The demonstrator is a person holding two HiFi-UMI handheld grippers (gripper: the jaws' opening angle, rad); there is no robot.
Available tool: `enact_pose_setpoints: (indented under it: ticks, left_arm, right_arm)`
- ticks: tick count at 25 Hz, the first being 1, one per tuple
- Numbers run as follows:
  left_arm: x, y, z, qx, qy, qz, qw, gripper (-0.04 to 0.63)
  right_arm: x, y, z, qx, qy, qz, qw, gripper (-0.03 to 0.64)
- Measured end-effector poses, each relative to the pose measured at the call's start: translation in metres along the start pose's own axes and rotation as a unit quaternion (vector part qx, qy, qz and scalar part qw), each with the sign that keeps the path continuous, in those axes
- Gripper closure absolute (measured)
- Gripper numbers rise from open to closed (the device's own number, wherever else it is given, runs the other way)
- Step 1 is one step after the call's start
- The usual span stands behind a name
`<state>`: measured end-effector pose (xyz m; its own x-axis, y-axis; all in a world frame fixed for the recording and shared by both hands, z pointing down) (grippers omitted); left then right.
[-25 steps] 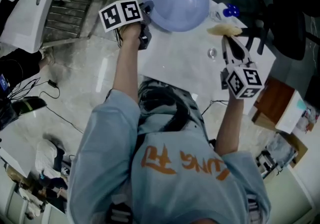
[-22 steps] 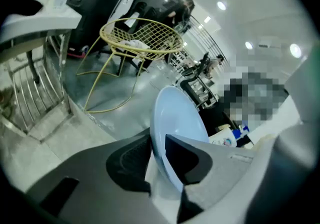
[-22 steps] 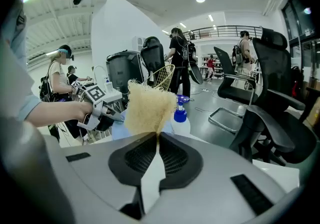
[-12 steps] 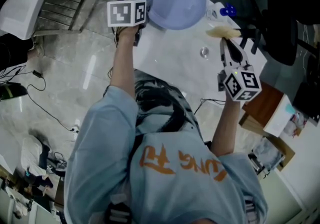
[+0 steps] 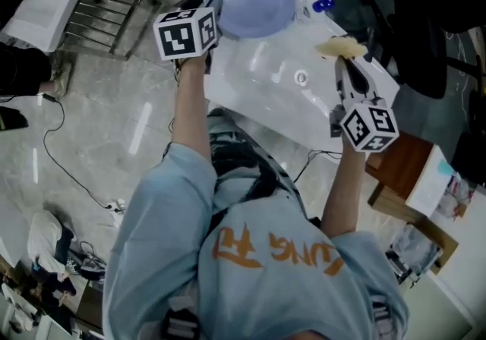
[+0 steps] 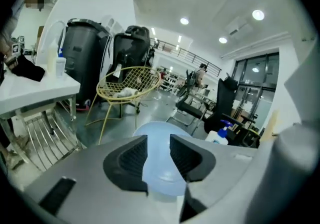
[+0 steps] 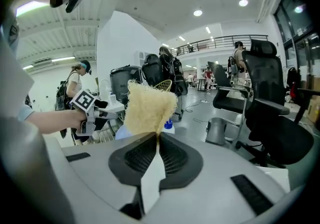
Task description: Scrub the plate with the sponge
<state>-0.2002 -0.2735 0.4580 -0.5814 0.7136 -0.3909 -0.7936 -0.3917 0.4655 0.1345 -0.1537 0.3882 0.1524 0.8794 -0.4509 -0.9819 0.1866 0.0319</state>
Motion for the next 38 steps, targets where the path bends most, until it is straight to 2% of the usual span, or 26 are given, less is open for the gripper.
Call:
enact_pose_setpoints:
  ticks: [2,4,7,11,15,18,21,23,25,26,29,33,35,38]
  left_arm:
    - [0.006,-0.031,-0.007,-0.026,-0.02,0.01,0.9994,0.488]
    - [0.013,-0.066,-0.014,-0.06,-0.038,0.01,0.9974,0.573]
    - [0.022,-0.122,-0.027,-0.102,-0.074,0.024,0.9917,0.589]
    - [0.038,-0.204,-0.036,-0.139,-0.13,0.069,0.9793,0.592]
    - [0.054,-0.294,-0.043,-0.164,-0.193,0.153,0.9551,0.592]
    - [0.065,-0.362,-0.029,-0.185,-0.213,0.249,0.9263,0.592]
    - [0.072,-0.416,-0.004,-0.229,-0.212,0.28,0.9079,0.592]
    - [0.078,-0.438,0.01,-0.235,-0.219,0.295,0.9001,0.592]
    - [0.082,-0.448,0.021,-0.215,-0.227,0.307,0.8986,0.592]
    - [0.082,-0.449,0.026,-0.206,-0.228,0.307,0.9007,0.592]
    - [0.08,-0.452,0.038,-0.199,-0.217,0.287,0.9118,0.592]
    - [0.076,-0.452,0.053,-0.217,-0.187,0.246,0.926,0.592]
    - [0.075,-0.45,0.058,-0.217,-0.179,0.243,0.9286,0.592]
    - [0.073,-0.449,0.063,-0.217,-0.175,0.249,0.9276,0.592]
  right_arm:
    - [0.013,-0.01,-0.005,-0.01,-0.025,0.004,1.0,0.597]
    - [0.03,-0.021,-0.012,-0.019,-0.05,0.009,0.999,0.597]
    - [0.058,-0.039,-0.025,-0.03,-0.089,0.021,0.995,0.597]
    - [0.103,-0.068,-0.04,-0.045,-0.136,0.047,0.989,0.597]
    - [0.148,-0.097,-0.053,-0.078,-0.185,0.074,0.977,0.597]
    - [0.181,-0.113,-0.057,-0.107,-0.207,0.086,0.969,0.598]
    - [0.212,-0.124,-0.052,-0.114,-0.215,0.126,0.962,0.598]
    - [0.226,-0.126,-0.041,-0.1,-0.206,0.148,0.962,0.598]
    - [0.238,-0.126,-0.023,-0.091,-0.192,0.166,0.963,0.598]
    - [0.243,-0.128,-0.015,-0.089,-0.188,0.174,0.963,0.598]
    - [0.26,-0.136,-0.001,-0.081,-0.181,0.195,0.961,0.598]
    - [0.273,-0.144,0.011,-0.064,-0.17,0.22,0.958,0.598]
    - [0.274,-0.143,0.017,-0.057,-0.165,0.226,0.958,0.598]
    - [0.273,-0.142,0.022,-0.051,-0.162,0.23,0.958,0.598]
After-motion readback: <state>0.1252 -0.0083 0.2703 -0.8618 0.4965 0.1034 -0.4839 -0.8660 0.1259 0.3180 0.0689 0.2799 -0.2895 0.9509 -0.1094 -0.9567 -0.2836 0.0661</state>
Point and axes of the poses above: the fingertips, and each gripper's own axes: x backward along the fingers, y to its left, z out of its underside, the point moved 6 cm from there along x, backward along the fingers, and after that the axes turned 12 degrees about z, right-handed, at the moved point
